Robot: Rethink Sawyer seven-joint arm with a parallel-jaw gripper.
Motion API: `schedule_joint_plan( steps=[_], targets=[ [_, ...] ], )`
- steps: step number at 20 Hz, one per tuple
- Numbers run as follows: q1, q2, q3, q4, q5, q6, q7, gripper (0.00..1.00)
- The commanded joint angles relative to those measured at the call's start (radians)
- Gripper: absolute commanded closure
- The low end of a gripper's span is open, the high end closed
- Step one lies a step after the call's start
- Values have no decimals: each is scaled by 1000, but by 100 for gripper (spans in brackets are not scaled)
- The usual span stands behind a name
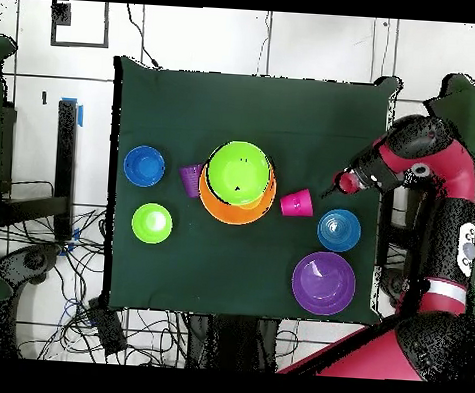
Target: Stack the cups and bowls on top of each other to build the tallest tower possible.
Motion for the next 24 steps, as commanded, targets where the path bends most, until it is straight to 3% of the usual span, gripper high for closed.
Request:
schedule_joint_plan(
  steps=[1,24],
  targets=[
    [10,-8,-67,162,18,-117,-127,0],
    [18,47,-89,196,52,-225,-101,0]
  ],
)
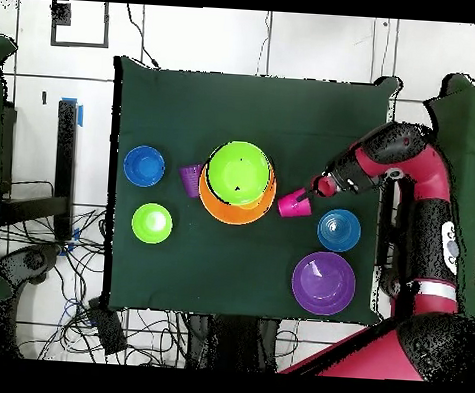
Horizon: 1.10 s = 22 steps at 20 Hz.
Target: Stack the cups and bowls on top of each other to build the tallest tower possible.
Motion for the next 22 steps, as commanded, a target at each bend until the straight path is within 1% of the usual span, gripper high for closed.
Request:
schedule_joint_plan(
  steps=[1,8,18,22],
  targets=[
    [26,38,-83,57,-18,-115,-104,0],
    [30,46,-87,46,-18,-117,-115,0],
    [26,61,-88,65,-14,-149,-101,0],
    [23,61,-89,67,-14,-147,-104,0]
  ],
)
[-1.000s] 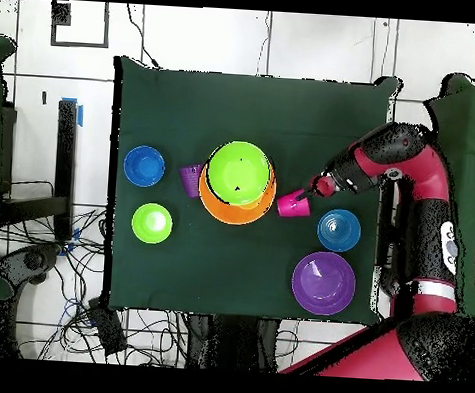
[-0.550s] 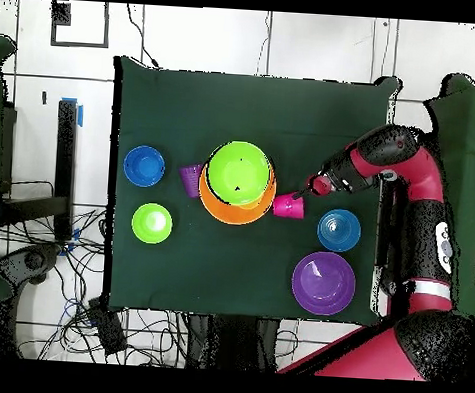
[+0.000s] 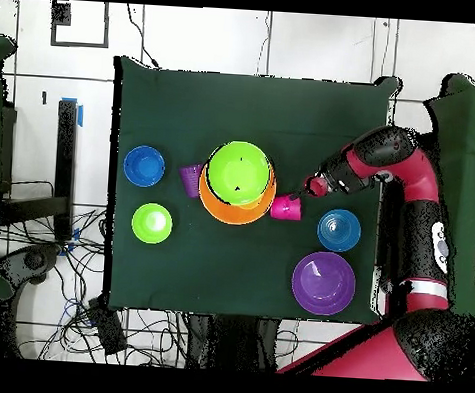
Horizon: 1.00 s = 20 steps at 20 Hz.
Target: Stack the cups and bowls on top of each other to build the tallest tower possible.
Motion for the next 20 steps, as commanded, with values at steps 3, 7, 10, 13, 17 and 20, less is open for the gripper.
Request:
schedule_joint_plan(
  steps=[3,7,10,13,17,20],
  targets=[
    [23,22,-86,59,-15,-94,-104,0],
    [23,16,-85,58,-15,-86,-104,0],
    [22,12,-85,63,-13,-87,-99,0],
    [23,5,-85,74,-8,-85,-89,0],
    [21,4,-81,113,8,-116,-57,0],
    [20,7,-79,139,21,-138,-36,0]
  ],
)
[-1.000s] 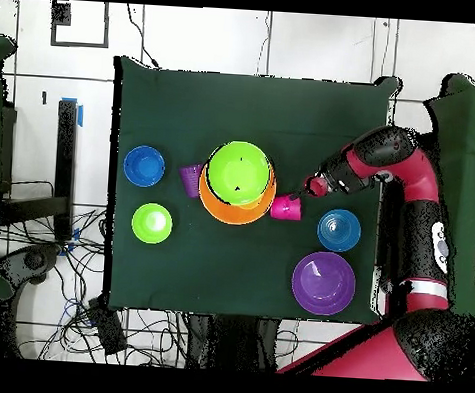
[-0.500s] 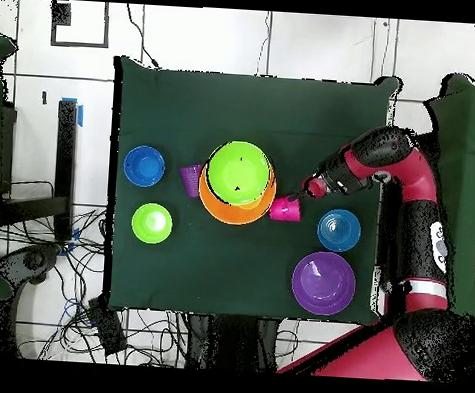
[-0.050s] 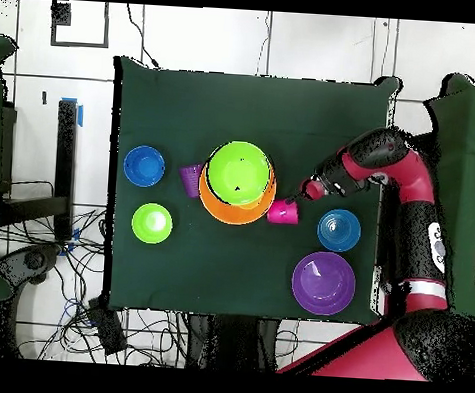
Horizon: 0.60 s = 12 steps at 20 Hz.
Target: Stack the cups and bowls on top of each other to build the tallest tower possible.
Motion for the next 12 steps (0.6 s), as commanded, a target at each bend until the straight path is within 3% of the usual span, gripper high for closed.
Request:
schedule_joint_plan(
  steps=[1,7,12],
  targets=[
    [20,8,-66,112,17,-146,-27,0],
    [22,3,-80,161,48,-194,-2,0],
    [35,-25,-97,124,41,-157,-28,0]
  ],
)
